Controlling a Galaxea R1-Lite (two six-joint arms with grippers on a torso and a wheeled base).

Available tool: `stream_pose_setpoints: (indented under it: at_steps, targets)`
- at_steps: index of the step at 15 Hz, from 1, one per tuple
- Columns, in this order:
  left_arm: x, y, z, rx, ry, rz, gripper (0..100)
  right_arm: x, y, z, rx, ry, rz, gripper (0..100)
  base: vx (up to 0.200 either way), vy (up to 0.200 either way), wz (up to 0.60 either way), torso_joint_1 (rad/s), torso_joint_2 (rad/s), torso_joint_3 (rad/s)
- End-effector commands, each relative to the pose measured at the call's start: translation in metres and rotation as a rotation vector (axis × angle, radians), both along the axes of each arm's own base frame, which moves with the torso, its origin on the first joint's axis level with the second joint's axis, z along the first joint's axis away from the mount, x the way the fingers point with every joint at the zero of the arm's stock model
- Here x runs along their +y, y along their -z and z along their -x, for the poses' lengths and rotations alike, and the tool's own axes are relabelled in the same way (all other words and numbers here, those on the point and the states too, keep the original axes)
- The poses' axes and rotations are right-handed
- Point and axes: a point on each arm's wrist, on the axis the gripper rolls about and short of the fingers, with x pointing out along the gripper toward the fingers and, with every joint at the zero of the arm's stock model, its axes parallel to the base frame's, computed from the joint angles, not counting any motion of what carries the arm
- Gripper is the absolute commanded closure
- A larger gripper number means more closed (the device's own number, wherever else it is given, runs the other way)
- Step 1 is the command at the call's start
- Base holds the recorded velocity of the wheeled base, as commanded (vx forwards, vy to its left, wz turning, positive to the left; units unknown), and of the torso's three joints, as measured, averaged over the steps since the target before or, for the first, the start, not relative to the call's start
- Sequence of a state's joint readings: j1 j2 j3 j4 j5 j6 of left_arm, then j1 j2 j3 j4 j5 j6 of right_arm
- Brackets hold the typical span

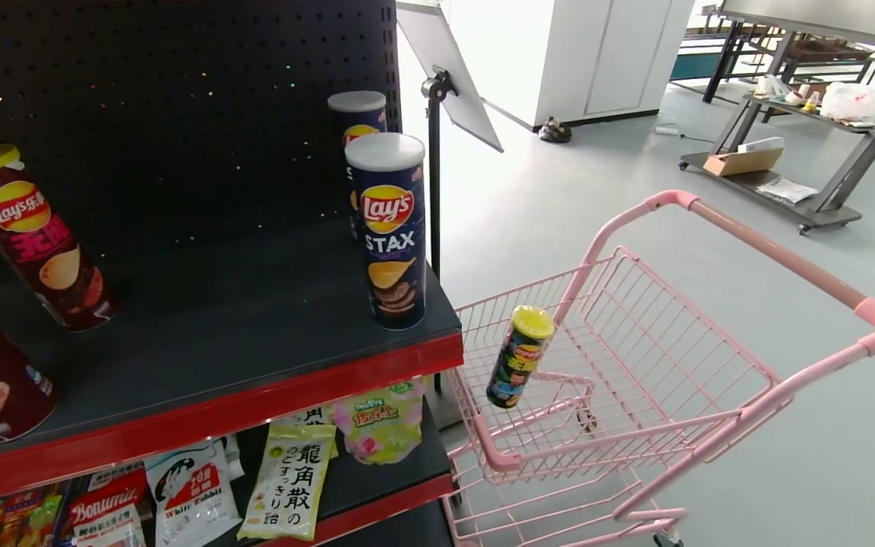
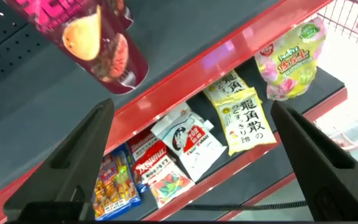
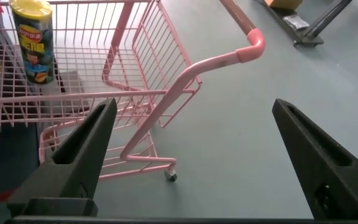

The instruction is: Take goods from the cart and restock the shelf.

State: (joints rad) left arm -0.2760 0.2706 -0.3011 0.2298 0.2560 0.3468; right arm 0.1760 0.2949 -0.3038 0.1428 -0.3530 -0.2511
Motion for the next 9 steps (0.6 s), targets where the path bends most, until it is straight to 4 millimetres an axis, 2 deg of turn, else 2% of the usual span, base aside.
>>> stream_pose_setpoints:
  at_steps: [1, 4, 9]
  targets:
    - [0.0006, 0.0013, 0.002, -0.012, 0.0, 0.003, 0, 0.0, 0.0, 0.0, 0.0, -0.001, 0.0, 0, 0.0, 0.0, 0.0, -0.129, 0.39, 0.246]
    - [0.0012, 0.0048, 0.0044, -0.022, 0.002, -0.004, 0, 0.0, 0.0, 0.0, 0.0, -0.001, 0.0, 0, 0.0, 0.0, 0.0, -0.144, 0.4, 0.253]
    - [0.002, 0.0083, 0.007, -0.037, 0.008, -0.028, 0, 0.0, 0.0013, 0.0, 0.003, -0.001, 0.001, 0, 0.0, 0.0, 0.0, -0.173, 0.54, 0.351]
